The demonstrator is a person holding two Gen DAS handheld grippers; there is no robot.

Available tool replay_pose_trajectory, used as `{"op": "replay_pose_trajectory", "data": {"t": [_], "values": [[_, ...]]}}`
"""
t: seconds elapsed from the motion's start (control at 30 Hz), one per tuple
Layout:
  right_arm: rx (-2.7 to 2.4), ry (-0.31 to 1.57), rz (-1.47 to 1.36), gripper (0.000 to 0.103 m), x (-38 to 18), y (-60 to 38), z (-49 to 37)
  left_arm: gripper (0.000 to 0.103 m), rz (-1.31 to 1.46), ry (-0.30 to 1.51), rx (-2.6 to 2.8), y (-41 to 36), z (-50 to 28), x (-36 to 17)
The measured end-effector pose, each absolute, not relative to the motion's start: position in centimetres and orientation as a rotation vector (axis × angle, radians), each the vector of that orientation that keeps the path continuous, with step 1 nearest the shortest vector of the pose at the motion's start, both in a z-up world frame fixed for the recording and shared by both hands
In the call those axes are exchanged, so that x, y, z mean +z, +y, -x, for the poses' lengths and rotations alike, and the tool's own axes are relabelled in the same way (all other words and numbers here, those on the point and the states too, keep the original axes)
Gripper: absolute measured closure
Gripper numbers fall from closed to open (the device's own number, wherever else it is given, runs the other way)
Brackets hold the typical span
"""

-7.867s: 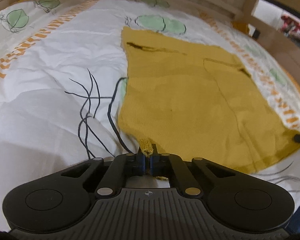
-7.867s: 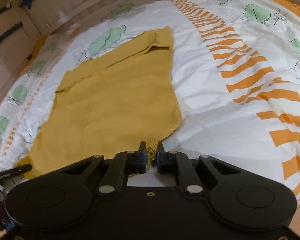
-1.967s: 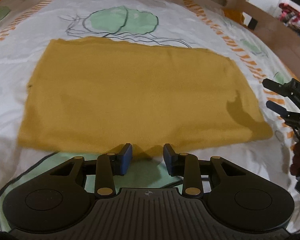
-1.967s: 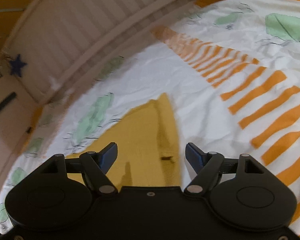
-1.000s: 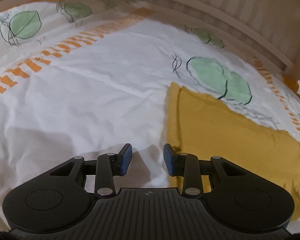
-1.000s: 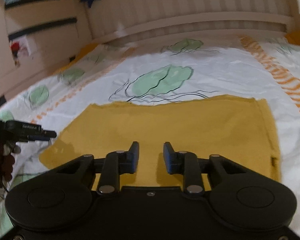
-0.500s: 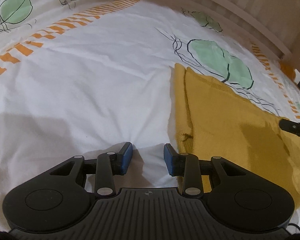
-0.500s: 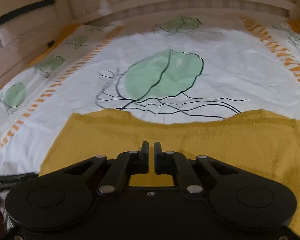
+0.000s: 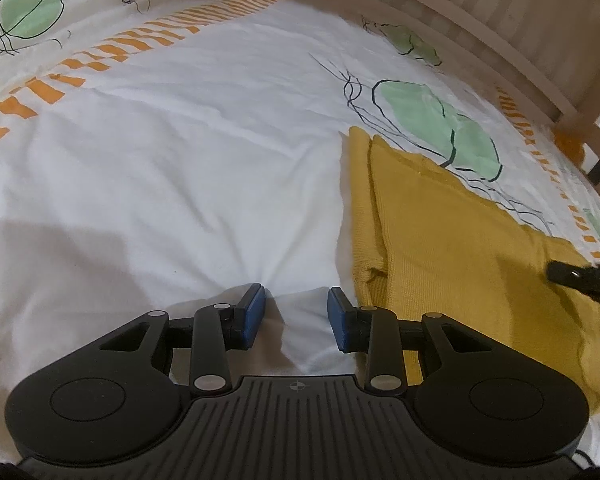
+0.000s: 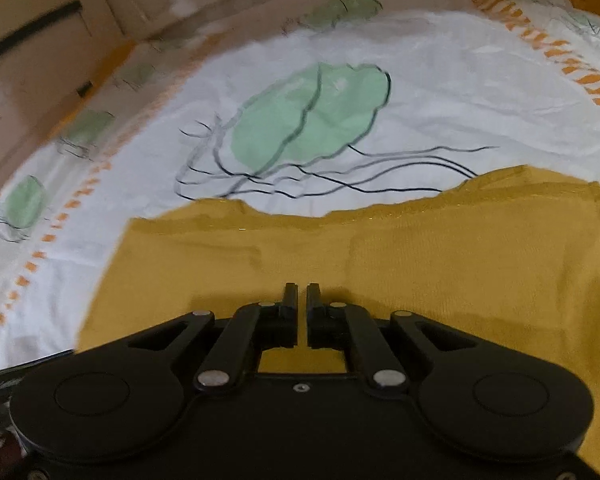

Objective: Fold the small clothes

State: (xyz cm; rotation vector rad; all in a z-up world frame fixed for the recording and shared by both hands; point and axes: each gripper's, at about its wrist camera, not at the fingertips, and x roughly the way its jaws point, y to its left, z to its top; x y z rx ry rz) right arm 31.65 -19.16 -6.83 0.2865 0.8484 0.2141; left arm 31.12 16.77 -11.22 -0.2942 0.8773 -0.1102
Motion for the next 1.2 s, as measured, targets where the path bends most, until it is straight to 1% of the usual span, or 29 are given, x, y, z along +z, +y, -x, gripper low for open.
{"op": "replay_pose_trajectory", "data": {"t": [0.1, 0.23, 0.33, 0.4, 0.53, 0.6, 0.63, 0.7, 0.73, 0.77, 0.8, 0.83, 0.87, 0.93, 1.0, 1.07, 1.2], "values": [[0.224, 0.827, -0.270, 0.094, -6.1, -19.1, -28.9, 0.069, 0.290, 0.879, -0.113, 16.7, -31.1, -11.2], [0.228, 0.831, -0.250, 0.094, -6.7, -18.4, -26.5, 0.069, 0.290, 0.884, -0.114, 16.7, -31.2, -11.1], [0.216, 0.878, -0.242, 0.095, -8.4, -17.7, -26.5, 0.069, 0.282, 0.893, -0.110, 16.6, -31.4, -11.0], [0.209, 0.872, -0.257, 0.099, -9.4, -17.8, -26.6, 0.069, 0.275, 0.899, -0.111, 16.5, -31.5, -11.0], [0.212, 0.862, -0.290, 0.099, -9.0, -18.3, -26.5, 0.069, 0.259, 0.908, -0.115, 16.5, -31.7, -10.8], [0.216, 0.855, -0.302, 0.093, -8.8, -18.5, -26.0, 0.069, 0.253, 0.909, -0.118, 16.4, -31.7, -10.5], [0.222, 0.850, -0.307, 0.087, -8.6, -18.6, -25.6, 0.069, 0.254, 0.908, -0.121, 16.4, -31.6, -10.4], [0.234, 0.836, -0.305, 0.082, -8.1, -18.7, -24.7, 0.069, 0.275, 0.907, -0.128, 16.7, -31.5, -10.1], [0.242, 0.829, -0.305, 0.078, -7.9, -18.9, -24.2, 0.068, 0.293, 0.908, -0.135, 16.9, -31.5, -9.9], [0.253, 0.824, -0.309, 0.065, -7.7, -19.0, -23.7, 0.068, 0.318, 0.908, -0.147, 17.0, -31.4, -9.6], [0.267, 0.823, -0.319, 0.058, -7.5, -19.2, -23.2, 0.068, 0.349, 0.905, -0.160, 17.2, -31.4, -9.3], [0.286, 0.822, -0.333, 0.048, -7.4, -19.4, -22.7, 0.065, 0.373, 0.896, -0.167, 17.3, -31.3, -9.1], [0.298, 0.820, -0.338, 0.046, -7.3, -19.5, -22.4, 0.061, 0.389, 0.885, -0.169, 17.3, -31.3, -8.7], [0.321, 0.810, -0.328, 0.046, -7.1, -19.7, -21.4, 0.059, 0.399, 0.866, -0.184, 16.9, -31.5, -8.1], [0.346, 0.796, -0.321, 0.046, -6.9, -19.9, -20.6, 0.058, 0.403, 0.862, -0.209, 16.3, -32.0, -7.6], [0.379, 0.780, -0.320, 0.043, -6.8, -20.2, -20.0, 0.058, 0.419, 0.869, -0.232, 15.5, -32.7, -7.4], [0.452, 0.742, -0.289, 0.043, -6.9, -20.2, -19.3, 0.057, 0.448, 0.898, -0.246, 14.1, -34.5, -7.9]]}}
